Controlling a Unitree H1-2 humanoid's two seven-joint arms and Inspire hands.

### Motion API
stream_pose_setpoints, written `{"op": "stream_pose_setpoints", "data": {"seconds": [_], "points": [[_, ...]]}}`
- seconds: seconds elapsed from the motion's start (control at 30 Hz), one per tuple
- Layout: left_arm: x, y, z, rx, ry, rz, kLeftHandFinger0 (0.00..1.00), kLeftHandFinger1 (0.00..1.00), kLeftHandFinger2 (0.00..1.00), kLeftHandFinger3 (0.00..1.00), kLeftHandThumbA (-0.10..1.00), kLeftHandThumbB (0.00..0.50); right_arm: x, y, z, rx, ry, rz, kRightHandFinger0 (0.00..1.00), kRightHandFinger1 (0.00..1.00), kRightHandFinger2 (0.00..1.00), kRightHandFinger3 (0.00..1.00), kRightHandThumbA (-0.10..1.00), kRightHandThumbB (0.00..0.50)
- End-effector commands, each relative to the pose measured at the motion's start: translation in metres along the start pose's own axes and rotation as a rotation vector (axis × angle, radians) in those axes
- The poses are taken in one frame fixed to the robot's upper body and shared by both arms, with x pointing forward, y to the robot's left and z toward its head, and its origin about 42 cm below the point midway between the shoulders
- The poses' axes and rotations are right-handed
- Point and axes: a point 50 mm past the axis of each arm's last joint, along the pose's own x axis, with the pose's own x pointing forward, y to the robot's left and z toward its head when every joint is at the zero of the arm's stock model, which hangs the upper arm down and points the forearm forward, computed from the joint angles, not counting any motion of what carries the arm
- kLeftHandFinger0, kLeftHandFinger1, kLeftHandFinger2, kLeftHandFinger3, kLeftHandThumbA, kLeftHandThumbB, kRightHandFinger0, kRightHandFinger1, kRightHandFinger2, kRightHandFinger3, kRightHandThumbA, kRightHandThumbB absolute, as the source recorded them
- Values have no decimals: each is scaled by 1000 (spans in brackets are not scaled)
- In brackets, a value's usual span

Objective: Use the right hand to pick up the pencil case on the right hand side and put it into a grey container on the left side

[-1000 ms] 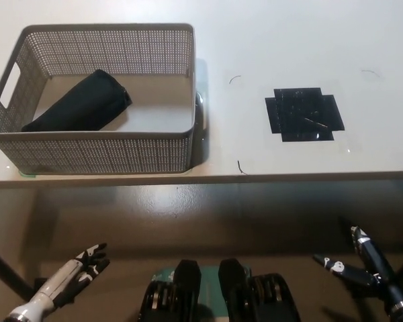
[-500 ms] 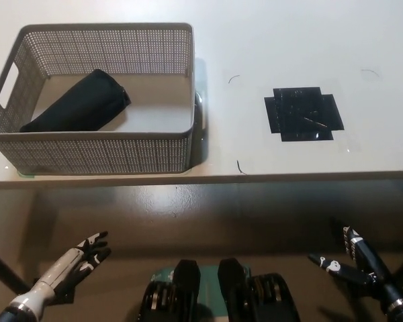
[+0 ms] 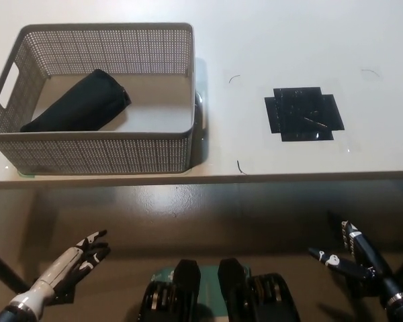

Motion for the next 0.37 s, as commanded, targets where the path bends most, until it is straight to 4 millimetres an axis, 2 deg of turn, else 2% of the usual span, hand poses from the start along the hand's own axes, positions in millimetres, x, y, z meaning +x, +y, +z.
{"op": "stream_pose_setpoints", "data": {"seconds": [0.0, 0.07, 0.1, 0.33], "points": [[6, 21, 8, 23, -25, 65, 821, 807, 891, 1000, 1000, 252, 13, -13, 21, -23, -41, 7, 1000, 1000, 1000, 1000, 1000, 388], [6, 21, 8, 25, -27, 67, 820, 803, 889, 1000, 1000, 244, 13, -13, 21, -20, -39, 9, 1000, 1000, 1000, 1000, 1000, 385], [7, 22, 9, 24, -29, 70, 817, 801, 894, 1000, 1000, 238, 15, -13, 24, -21, -43, 12, 1000, 1000, 1000, 1000, 1000, 368], [8, 24, 9, 22, -26, 77, 802, 789, 889, 1000, 1000, 241, 18, -16, 28, -76, -43, 27, 1000, 1000, 1000, 1000, 1000, 327]]}}
